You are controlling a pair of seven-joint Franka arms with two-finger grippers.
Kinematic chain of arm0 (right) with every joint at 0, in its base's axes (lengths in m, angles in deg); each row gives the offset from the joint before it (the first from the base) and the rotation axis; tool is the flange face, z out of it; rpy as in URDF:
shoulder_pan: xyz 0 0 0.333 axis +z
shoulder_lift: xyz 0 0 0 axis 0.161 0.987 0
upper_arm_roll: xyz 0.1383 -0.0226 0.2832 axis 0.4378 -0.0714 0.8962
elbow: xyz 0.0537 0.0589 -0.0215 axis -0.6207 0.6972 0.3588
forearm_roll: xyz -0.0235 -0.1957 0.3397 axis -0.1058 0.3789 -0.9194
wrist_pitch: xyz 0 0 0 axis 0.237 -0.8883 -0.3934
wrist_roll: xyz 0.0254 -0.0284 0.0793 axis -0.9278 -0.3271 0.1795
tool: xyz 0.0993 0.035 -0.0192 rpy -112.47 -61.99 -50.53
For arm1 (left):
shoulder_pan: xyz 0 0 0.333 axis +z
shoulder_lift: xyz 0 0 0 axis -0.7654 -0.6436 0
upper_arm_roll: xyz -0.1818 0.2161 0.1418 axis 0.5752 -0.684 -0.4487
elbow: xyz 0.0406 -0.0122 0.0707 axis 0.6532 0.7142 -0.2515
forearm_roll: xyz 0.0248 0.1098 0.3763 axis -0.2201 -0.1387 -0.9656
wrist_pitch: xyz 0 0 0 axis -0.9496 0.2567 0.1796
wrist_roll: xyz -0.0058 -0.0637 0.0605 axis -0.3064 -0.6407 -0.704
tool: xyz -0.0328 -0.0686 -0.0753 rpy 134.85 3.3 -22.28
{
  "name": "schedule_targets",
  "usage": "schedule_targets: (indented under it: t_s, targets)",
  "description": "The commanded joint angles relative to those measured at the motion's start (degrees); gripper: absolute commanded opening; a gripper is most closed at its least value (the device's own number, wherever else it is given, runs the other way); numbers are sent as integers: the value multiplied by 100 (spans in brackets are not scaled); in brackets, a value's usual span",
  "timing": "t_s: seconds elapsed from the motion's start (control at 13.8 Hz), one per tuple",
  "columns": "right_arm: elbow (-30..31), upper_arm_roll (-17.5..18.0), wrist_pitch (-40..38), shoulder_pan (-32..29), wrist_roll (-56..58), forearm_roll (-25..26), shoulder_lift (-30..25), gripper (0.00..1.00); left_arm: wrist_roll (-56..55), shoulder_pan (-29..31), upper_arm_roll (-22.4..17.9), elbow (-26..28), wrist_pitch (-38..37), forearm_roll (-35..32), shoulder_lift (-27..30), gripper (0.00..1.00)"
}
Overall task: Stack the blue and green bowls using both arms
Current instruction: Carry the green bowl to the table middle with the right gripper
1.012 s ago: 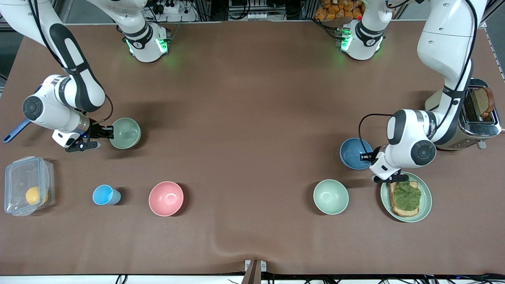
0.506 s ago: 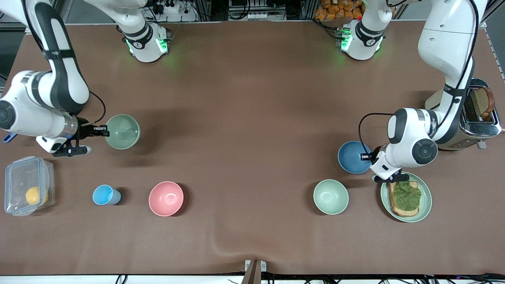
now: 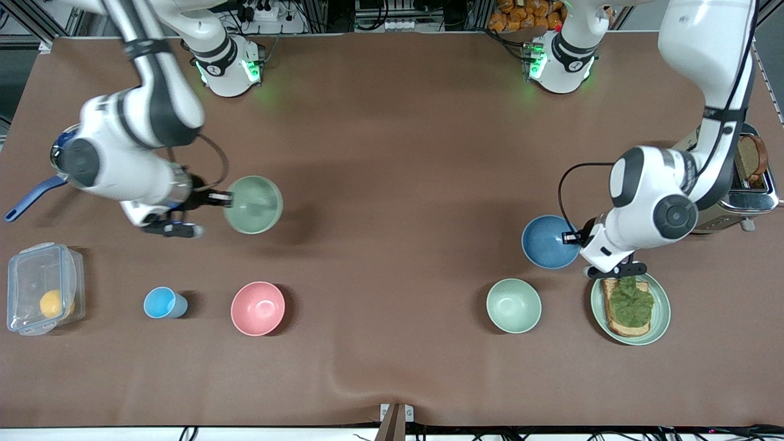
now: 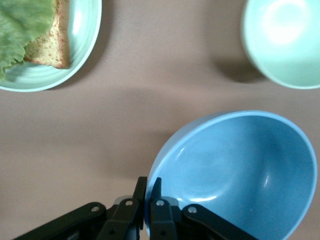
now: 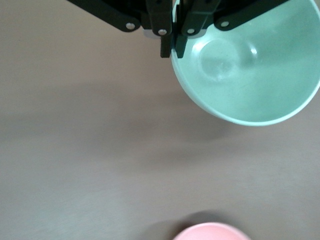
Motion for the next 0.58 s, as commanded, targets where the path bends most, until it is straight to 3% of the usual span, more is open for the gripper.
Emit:
schedule_targets:
  t_s: [0.0,0.51]
  targets:
    - [-5,-58,195,524,-855,-94,-28,0,11,64,31,28,-145,524,342,0]
    - [100,-67,1056,2150,-2870,-68,113,0,-60,-7,189,-174,-233,965,440,0]
